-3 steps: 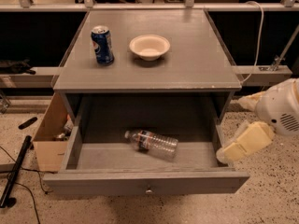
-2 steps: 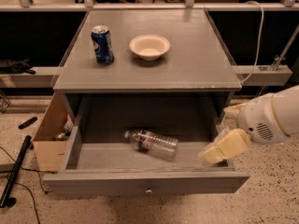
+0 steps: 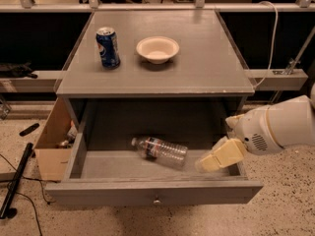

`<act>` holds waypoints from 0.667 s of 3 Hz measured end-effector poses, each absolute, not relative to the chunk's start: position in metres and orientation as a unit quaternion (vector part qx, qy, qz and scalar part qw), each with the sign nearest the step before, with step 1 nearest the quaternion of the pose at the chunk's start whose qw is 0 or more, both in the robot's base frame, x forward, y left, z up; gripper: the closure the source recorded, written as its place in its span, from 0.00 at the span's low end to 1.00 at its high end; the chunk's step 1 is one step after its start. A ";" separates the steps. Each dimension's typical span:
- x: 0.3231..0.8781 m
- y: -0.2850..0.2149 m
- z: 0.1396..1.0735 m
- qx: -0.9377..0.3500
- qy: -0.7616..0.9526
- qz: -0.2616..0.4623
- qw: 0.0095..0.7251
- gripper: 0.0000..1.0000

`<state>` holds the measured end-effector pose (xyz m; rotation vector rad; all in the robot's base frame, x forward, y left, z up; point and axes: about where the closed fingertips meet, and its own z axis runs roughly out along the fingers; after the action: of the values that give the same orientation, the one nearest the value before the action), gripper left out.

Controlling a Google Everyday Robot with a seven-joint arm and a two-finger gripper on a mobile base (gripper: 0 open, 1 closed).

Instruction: Pick water bottle from top drawer and place on counter

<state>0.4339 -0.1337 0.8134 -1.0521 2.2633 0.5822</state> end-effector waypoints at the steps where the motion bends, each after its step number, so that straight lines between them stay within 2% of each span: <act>1: 0.440 -0.128 0.805 -0.396 0.843 0.219 0.292 0.00; 2: 0.458 -0.115 0.787 -0.402 0.837 0.211 0.306 0.00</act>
Offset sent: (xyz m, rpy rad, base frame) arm 0.0497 0.0311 -0.0497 0.0027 -0.1000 0.0004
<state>0.4576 -0.1148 0.7868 -1.0650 2.2152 0.5580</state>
